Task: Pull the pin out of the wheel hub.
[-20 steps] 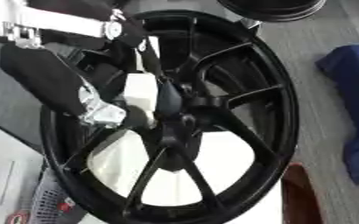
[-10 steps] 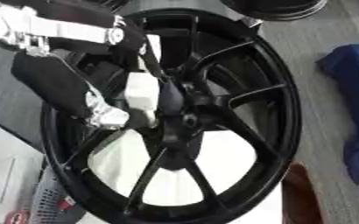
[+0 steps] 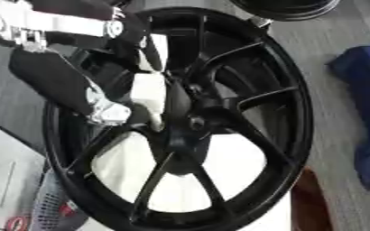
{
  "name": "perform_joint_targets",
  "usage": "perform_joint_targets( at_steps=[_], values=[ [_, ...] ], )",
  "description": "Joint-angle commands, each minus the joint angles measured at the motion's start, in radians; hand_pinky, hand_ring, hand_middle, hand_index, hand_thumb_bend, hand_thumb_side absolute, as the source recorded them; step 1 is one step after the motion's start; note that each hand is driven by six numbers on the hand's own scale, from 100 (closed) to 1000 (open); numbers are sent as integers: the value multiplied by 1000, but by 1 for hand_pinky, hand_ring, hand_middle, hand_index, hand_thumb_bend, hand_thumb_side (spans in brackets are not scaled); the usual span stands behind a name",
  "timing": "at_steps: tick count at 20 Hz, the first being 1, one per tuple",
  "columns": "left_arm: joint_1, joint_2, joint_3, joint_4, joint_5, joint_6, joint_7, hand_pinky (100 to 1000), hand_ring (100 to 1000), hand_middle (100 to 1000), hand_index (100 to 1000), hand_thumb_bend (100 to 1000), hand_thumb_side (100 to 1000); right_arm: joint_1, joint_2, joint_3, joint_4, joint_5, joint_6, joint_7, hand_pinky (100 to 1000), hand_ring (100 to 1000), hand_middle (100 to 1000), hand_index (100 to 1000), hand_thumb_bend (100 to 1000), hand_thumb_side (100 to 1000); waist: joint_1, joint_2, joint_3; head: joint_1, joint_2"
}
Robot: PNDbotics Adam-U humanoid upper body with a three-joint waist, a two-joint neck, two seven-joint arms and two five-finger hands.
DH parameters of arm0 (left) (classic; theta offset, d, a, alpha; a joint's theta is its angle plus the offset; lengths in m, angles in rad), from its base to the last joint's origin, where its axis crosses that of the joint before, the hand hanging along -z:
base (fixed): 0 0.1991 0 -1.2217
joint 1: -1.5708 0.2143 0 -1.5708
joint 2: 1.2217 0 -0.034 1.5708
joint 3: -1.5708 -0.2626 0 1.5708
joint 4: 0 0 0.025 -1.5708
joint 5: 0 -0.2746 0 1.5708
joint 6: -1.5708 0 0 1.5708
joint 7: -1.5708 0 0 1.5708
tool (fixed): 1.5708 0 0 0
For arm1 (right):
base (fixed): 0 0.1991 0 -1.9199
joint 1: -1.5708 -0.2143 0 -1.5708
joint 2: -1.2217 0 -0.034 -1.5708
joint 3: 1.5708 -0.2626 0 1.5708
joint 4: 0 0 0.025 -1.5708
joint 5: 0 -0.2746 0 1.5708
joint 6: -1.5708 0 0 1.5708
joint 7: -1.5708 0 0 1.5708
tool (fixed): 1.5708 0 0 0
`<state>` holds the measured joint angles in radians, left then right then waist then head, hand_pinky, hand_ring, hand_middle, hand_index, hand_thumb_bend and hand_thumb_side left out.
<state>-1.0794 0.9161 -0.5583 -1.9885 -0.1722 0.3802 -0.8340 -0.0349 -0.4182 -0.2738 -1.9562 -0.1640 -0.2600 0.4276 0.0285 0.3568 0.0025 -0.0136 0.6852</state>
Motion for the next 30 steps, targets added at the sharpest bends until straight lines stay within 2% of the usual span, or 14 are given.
perform_joint_targets(
  at_steps=[1,17,30],
  values=[
    [-7,28,26,5,-17,84,-73,801,809,802,846,343,534,-7,-13,-3,-9,5,-4,5,857,637,606,815,100,809,-4,-13,0,4,-7],
    [-12,1,-3,84,-36,73,-73,763,735,752,835,357,544,-16,3,-6,-4,23,-5,9,858,638,607,815,100,819,-2,17,-12,9,-12],
    [-14,-12,-31,113,-39,69,-73,762,732,747,835,379,537,-19,9,-5,-2,31,-7,9,859,638,606,815,100,820,-1,28,-18,13,-16]
  ],
)
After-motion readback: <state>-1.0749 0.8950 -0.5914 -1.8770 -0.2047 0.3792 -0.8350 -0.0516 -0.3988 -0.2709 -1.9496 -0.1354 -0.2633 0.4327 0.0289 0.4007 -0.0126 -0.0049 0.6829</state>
